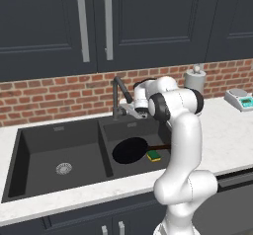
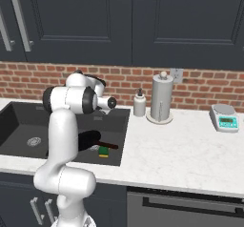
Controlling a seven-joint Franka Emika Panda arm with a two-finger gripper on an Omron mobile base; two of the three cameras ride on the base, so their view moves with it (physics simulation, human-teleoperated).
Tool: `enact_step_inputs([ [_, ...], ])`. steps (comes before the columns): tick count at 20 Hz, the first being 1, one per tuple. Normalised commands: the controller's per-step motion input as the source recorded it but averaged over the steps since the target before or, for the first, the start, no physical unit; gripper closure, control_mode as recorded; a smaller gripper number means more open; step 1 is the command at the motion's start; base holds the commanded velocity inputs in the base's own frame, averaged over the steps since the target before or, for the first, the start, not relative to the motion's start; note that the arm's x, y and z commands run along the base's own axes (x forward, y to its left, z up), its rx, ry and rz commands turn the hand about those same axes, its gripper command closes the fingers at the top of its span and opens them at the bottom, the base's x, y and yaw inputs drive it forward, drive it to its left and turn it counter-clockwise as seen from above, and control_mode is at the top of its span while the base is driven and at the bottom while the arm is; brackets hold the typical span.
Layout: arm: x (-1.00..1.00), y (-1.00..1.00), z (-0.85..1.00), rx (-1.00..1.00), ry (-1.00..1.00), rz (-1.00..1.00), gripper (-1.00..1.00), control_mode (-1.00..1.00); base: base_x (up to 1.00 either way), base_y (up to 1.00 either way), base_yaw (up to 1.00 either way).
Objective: Pick the pan and sponge and place them into the sink. Then turn on the water.
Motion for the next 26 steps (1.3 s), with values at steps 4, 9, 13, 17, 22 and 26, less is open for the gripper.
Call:
enact_step_inputs([
  [4, 0.23, 0.0, -0.09, 0.0, 0.0, 0.0, -1.0, -1.0, 0.0, 0.0, 0.0],
  [9, 0.19, 0.01, -0.14, 0.0, 0.0, 0.0, 1.0, -1.0, 0.0, 0.0, 0.0],
  [13, 0.18, 0.13, -0.21, 0.0, 0.0, -0.01, 1.0, -1.0, 0.0, 0.0, 0.0],
  [17, 0.25, 0.02, -0.14, 0.02, 0.0, -0.01, 1.0, -1.0, 0.0, 0.0, 0.0],
  [22, 0.27, 0.0, -0.11, 0.08, 0.0, 0.0, 1.0, -1.0, 0.0, 0.0, 0.0],
  [26, 0.27, 0.0, -0.07, 0.19, 0.0, -0.01, 1.0, -1.0, 0.0, 0.0, 0.0],
])
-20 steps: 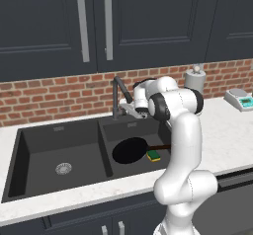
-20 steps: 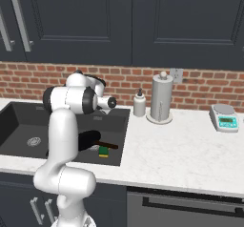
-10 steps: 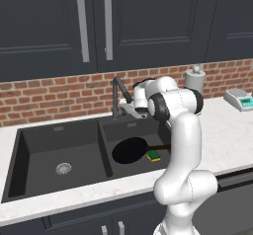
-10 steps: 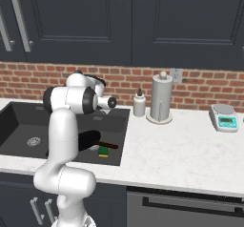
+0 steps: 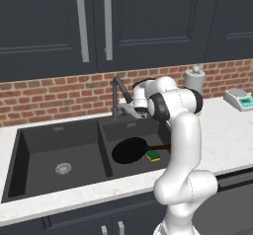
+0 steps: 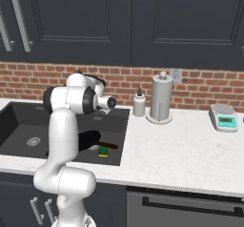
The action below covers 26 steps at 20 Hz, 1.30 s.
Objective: Pick the pan and sponge and place them into the sink. Then turn on the water.
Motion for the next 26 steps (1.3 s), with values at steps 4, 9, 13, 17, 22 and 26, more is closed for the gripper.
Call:
enact_step_inputs([
  [4, 0.29, 0.0, -0.04, 0.27, 0.0, -0.03, 1.0, -1.0, 0.0, 0.0, 0.0],
  [9, 0.3, 0.0, -0.06, 0.27, 0.0, -0.07, 1.0, -1.0, 0.0, 0.0, 0.0],
  [13, 0.29, 0.0, -0.01, 0.27, 0.01, -0.09, 1.0, -1.0, 0.0, 0.0, 0.0],
  [17, 0.26, 0.0, 0.0, 0.27, 0.05, -0.08, 1.0, -1.0, 0.0, 0.0, 0.0],
  [22, 0.2, -0.03, -0.03, 0.28, 0.06, -0.04, 1.0, -1.0, 0.0, 0.0, 0.0],
  [26, 0.18, -0.05, -0.08, 0.27, 0.03, -0.01, 1.0, -1.0, 0.0, 0.0, 0.0],
])
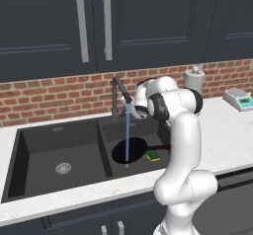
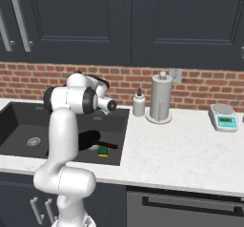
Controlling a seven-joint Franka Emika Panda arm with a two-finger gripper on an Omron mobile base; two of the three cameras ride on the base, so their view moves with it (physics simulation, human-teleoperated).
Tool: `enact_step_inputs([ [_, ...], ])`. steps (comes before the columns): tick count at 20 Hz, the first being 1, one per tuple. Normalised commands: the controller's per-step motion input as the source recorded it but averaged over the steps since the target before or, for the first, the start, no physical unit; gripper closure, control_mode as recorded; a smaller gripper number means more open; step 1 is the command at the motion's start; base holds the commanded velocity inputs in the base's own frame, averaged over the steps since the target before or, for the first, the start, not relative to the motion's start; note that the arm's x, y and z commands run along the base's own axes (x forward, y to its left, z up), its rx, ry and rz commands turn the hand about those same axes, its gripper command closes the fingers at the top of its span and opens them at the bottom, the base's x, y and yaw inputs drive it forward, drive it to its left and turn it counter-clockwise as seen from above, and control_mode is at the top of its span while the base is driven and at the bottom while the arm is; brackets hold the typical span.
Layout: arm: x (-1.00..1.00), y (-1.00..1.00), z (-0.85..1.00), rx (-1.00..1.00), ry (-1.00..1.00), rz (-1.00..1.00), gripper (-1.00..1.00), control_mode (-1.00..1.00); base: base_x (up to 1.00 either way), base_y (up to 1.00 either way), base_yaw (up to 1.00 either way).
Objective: Pick the pan and sponge and place them into the sink. Then turn on the water.
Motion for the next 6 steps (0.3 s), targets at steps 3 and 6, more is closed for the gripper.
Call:
enact_step_inputs([
  [3, 0.06, -0.01, -0.15, 0.19, 0.0, 0.0, 1.0, -1.0, 0.0, 0.0, 0.0],
  [6, 0.0, 0.0, -0.12, 0.01, 0.0, 0.0, 1.0, -1.0, 0.0, 0.0, 0.0],
])
